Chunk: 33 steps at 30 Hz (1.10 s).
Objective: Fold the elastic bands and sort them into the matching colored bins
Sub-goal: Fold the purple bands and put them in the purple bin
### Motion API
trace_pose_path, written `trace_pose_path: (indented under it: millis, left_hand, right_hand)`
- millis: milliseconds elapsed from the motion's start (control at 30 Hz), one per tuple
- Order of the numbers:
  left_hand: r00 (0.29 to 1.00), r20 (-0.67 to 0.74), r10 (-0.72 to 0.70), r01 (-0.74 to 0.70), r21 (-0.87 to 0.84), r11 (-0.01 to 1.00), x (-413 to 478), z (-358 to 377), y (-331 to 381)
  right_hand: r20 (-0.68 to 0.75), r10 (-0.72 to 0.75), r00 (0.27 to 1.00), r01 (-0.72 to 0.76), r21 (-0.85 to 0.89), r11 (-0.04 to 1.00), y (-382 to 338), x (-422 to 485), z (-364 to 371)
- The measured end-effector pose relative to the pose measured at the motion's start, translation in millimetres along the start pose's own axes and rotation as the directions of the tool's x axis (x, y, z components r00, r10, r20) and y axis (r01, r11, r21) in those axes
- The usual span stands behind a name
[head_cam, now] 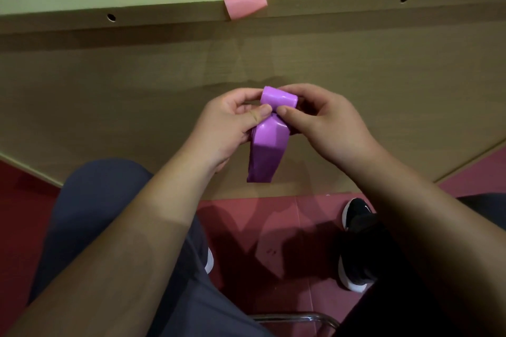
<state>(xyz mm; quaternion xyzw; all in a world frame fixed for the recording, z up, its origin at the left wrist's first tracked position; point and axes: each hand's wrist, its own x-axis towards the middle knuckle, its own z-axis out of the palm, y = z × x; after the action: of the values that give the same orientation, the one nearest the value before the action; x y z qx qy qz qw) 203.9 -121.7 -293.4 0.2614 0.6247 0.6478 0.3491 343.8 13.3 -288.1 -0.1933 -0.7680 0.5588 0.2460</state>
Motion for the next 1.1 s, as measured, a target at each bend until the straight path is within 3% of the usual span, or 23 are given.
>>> trace_pose_path:
  millis: [133,333,800,1000,1100]
  left_hand:
    - [0.999,0.038,-0.034,0.032,0.040,0.999,2,0,0]
    - [0.986,0.160,0.056,-0.082,0.161,0.984,2,1,-3]
    - [0.986,0.164,0.013,-0.030,0.101,0.994,-6,10,-5]
    - [0.989,0.144,0.043,-0.074,0.222,0.972,-3,6,-5]
    - [0.990,0.135,0.045,-0.080,0.268,0.960,-3,4,-6]
  right_hand:
    - [-0.052,-0.024,0.998,0.025,0.013,1.000,-2,0,-1]
    - [-0.152,-0.042,0.987,0.042,-0.004,0.999,0,2,-4]
    - [-0.174,-0.039,0.984,0.026,-0.080,0.996,8,5,-5]
    - [-0.114,0.067,0.991,-0.052,0.125,0.991,5,4,-5]
    - [-0.091,0.104,0.990,-0.090,0.146,0.985,2,3,-6]
